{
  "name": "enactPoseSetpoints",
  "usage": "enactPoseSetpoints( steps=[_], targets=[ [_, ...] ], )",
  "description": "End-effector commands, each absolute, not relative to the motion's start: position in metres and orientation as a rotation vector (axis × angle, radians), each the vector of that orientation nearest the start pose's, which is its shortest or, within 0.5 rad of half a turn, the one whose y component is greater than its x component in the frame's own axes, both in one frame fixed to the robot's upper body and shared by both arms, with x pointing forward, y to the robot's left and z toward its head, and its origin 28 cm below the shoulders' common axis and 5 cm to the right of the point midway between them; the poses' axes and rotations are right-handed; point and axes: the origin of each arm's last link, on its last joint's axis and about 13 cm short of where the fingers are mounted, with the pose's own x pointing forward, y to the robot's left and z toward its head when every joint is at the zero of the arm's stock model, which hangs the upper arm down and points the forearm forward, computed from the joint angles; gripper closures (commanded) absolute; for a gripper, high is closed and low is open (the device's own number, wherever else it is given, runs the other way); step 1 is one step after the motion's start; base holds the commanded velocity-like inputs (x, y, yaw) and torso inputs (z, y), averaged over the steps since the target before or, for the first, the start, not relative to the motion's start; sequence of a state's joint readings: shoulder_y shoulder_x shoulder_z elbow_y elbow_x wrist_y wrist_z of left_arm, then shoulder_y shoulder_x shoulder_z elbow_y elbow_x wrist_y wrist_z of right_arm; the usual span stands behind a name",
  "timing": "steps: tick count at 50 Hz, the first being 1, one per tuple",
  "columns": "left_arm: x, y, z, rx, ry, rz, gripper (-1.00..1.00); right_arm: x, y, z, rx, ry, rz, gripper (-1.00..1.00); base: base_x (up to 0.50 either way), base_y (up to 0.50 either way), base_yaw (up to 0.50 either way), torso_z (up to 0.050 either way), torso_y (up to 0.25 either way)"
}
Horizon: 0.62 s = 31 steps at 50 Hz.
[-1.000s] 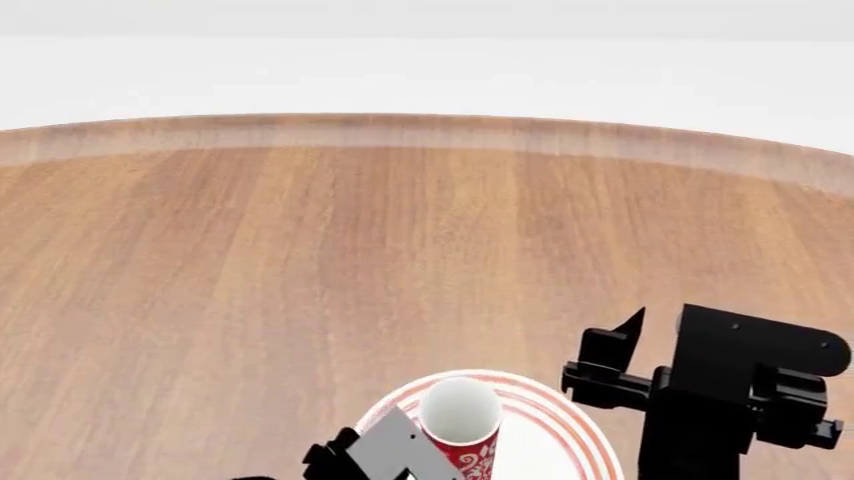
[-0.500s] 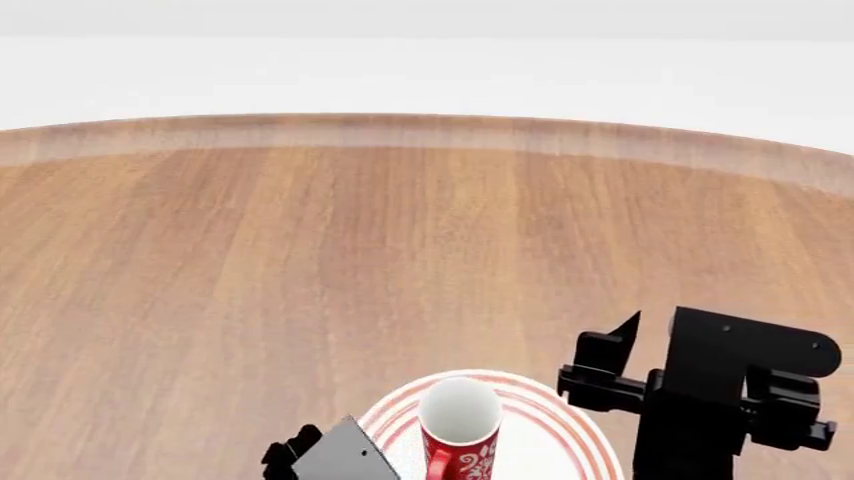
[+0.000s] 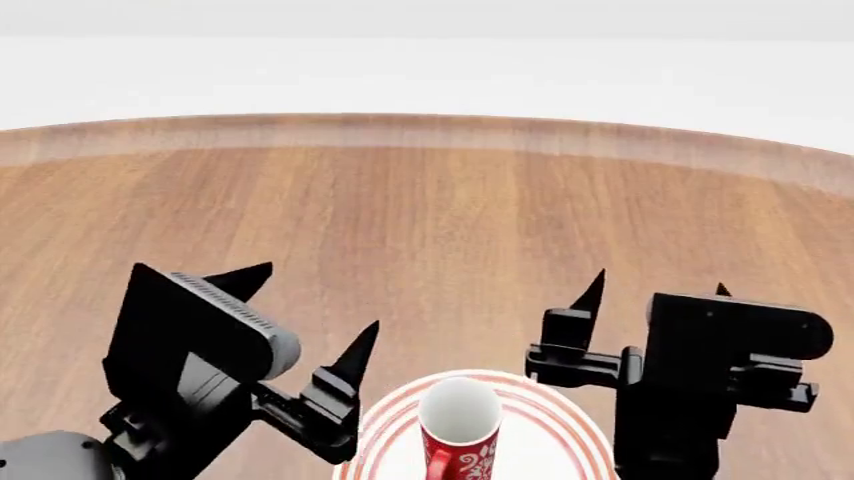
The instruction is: Pick up the red mug and put it on the plate
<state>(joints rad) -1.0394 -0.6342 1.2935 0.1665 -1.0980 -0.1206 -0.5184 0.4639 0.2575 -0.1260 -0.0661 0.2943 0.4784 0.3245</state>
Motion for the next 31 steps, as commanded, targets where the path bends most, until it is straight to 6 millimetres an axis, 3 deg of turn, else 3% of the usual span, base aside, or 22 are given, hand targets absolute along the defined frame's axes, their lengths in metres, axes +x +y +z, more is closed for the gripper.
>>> enactPoseSetpoints(
  steps=[1,31],
  targets=[
    [0.28,0.171,0.167,0.066,-0.135,-0.299,-1.0,0.286,-0.121,0.136,-0.052,-0.182,-0.086,-1.0,0.0,0.0,0.0,0.0,0.0],
    [0.293,0.177,0.172,0.028,-0.233,-0.126,-1.0,0.275,-0.111,0.152,-0.117,-0.295,-0.06,-1.0,0.0,0.0,0.0,0.0,0.0]
  ],
)
